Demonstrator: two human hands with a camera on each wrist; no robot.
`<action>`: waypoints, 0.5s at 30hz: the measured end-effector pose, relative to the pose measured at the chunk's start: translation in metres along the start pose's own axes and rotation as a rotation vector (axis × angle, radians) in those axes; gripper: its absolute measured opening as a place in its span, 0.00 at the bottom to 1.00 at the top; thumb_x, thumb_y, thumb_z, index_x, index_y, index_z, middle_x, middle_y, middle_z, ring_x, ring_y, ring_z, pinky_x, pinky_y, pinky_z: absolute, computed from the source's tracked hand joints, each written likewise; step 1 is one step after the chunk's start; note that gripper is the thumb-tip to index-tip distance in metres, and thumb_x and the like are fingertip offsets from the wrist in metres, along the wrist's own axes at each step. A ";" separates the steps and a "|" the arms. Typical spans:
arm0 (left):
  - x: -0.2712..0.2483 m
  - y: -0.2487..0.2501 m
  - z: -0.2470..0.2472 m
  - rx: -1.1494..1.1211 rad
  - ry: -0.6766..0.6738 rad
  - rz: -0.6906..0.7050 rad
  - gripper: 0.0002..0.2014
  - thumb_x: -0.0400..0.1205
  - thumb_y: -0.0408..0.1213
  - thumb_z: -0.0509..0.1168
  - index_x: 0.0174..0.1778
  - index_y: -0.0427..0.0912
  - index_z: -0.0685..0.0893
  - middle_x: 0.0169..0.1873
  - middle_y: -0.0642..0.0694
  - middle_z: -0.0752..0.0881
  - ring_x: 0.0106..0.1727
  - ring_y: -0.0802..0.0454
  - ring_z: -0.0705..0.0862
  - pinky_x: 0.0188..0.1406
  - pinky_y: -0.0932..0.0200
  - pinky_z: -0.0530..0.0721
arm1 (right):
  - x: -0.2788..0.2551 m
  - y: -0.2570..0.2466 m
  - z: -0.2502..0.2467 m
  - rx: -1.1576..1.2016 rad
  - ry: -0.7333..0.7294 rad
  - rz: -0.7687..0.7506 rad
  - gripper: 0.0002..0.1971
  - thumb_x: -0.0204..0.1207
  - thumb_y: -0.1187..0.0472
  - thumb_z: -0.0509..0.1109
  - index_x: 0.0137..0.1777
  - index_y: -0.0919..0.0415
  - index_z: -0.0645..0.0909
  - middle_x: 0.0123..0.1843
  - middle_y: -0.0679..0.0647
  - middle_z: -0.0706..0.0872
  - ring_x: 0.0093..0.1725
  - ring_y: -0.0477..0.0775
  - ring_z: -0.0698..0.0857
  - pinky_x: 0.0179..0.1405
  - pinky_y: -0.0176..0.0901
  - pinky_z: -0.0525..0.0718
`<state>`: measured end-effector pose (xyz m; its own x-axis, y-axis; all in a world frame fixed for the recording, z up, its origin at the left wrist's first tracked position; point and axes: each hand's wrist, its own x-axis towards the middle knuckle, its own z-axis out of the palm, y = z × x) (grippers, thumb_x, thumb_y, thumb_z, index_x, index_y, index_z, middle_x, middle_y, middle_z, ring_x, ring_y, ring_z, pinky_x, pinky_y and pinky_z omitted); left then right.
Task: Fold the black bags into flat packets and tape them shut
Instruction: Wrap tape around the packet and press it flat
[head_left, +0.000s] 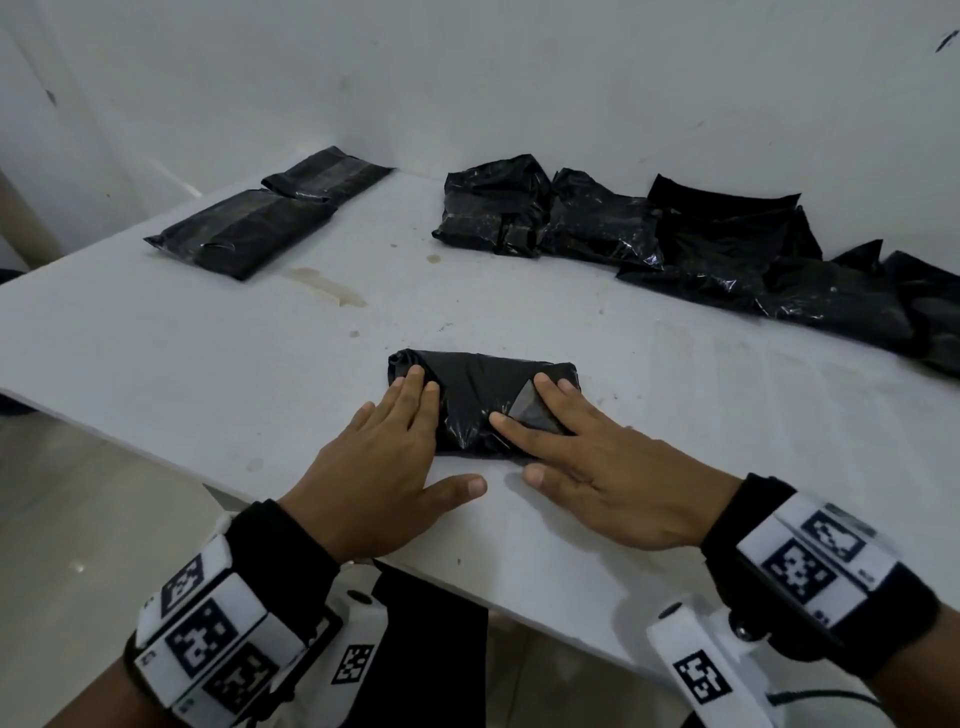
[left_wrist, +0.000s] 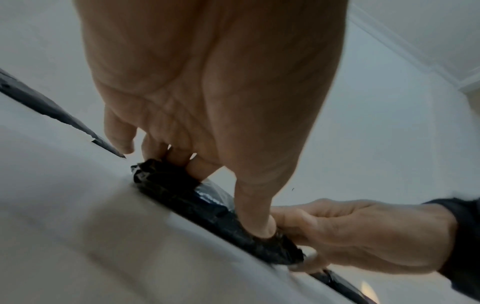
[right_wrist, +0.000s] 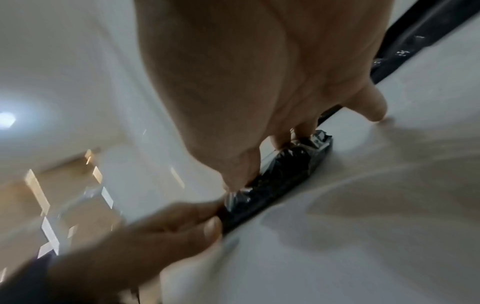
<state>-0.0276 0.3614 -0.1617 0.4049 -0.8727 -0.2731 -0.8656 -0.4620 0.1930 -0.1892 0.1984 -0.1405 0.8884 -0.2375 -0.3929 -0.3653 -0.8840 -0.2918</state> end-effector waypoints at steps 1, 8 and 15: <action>-0.001 0.001 -0.002 -0.031 -0.021 -0.007 0.55 0.71 0.77 0.36 0.85 0.41 0.32 0.84 0.44 0.30 0.86 0.51 0.33 0.83 0.55 0.40 | -0.001 0.002 -0.002 0.096 0.011 -0.017 0.27 0.84 0.36 0.45 0.82 0.24 0.45 0.87 0.42 0.29 0.83 0.44 0.27 0.85 0.67 0.52; -0.009 0.004 -0.005 -0.088 0.043 0.005 0.50 0.82 0.65 0.51 0.82 0.41 0.26 0.80 0.46 0.21 0.82 0.52 0.26 0.82 0.55 0.37 | -0.001 -0.012 0.000 -0.012 0.150 -0.017 0.36 0.85 0.38 0.42 0.88 0.50 0.37 0.87 0.45 0.30 0.84 0.40 0.29 0.86 0.50 0.36; -0.006 0.003 0.003 -0.044 0.025 0.015 0.55 0.67 0.76 0.28 0.85 0.41 0.32 0.84 0.46 0.29 0.84 0.55 0.30 0.78 0.62 0.36 | 0.007 -0.018 0.006 -0.215 0.081 0.039 0.38 0.85 0.37 0.42 0.87 0.54 0.32 0.87 0.48 0.29 0.85 0.45 0.30 0.86 0.47 0.40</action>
<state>-0.0339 0.3655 -0.1624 0.4000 -0.8829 -0.2460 -0.8579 -0.4551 0.2385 -0.1784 0.2152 -0.1435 0.8975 -0.2971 -0.3260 -0.3398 -0.9369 -0.0817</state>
